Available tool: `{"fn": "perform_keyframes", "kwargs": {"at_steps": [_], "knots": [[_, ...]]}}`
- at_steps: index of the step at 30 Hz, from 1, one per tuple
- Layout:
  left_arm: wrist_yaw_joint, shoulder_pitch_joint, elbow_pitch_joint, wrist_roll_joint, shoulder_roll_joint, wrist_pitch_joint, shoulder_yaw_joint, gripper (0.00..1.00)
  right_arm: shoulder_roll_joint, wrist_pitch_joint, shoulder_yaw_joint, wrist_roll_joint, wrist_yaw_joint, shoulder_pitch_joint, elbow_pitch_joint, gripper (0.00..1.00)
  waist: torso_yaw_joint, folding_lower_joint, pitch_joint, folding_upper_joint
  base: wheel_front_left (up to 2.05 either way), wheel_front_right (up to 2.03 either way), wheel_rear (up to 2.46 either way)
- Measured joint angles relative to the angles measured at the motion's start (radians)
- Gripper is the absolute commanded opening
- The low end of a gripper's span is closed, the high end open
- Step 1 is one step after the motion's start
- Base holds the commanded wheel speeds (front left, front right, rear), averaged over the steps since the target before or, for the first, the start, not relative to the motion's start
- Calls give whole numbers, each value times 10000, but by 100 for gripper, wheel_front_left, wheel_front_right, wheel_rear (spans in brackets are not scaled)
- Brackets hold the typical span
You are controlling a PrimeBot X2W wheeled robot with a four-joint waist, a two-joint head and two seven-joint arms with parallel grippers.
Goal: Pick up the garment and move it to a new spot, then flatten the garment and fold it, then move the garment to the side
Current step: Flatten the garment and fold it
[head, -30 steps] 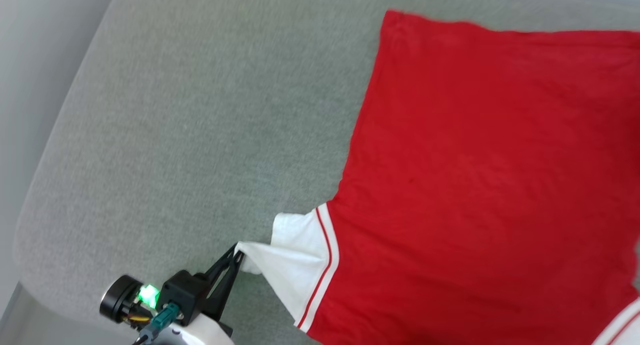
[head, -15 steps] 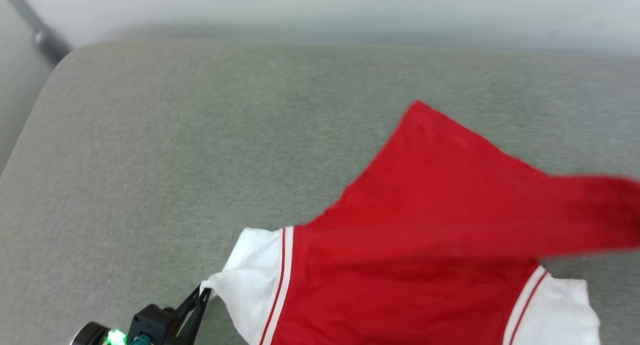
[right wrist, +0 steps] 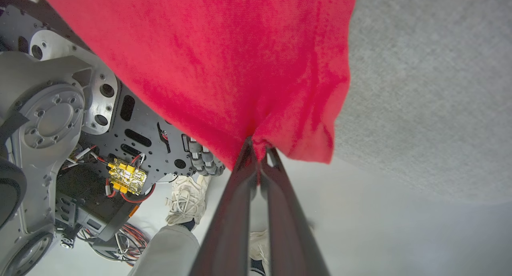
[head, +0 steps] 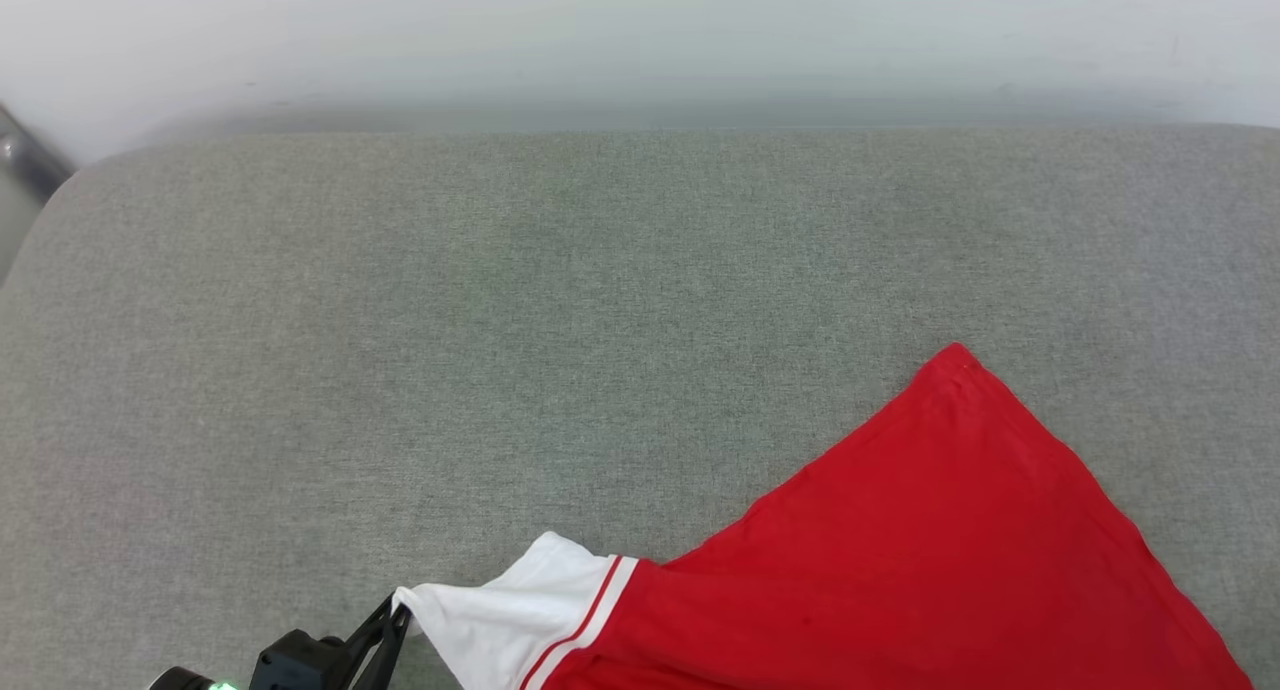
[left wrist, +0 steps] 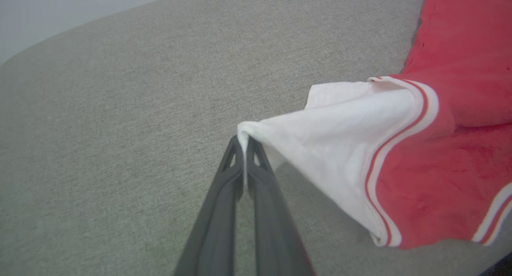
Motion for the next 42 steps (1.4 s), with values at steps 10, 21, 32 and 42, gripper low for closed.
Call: {"fn": "perform_keyframes", "kwargs": {"at_steps": [10, 21, 32, 42], "knots": [[4, 28, -23, 21, 2, 35, -84, 0, 711, -823, -2698, -253, -2, -764, 491, 100, -7, 0, -156, 0, 0, 0, 0], [-88, -597, -125, 414, -282, 151, -232, 0, 1814, 1569, -3597, -1630, 0, -3174, -520, 100, 632, 1, 448, 0, 0, 0, 0], [-272, -1349, 36, 729, -838, 151, -353, 0, 3572, 3448, -2364, -2819, 0, -5263, 1028, 100, 1431, 3, 1436, 0, 0, 0, 0], [-414, -1678, 311, 825, -1214, 61, -293, 0, 4289, 3106, -1407, -2861, -2, -5920, 2589, 100, 1907, 3, 2221, 0, 0, 0, 0]]}}
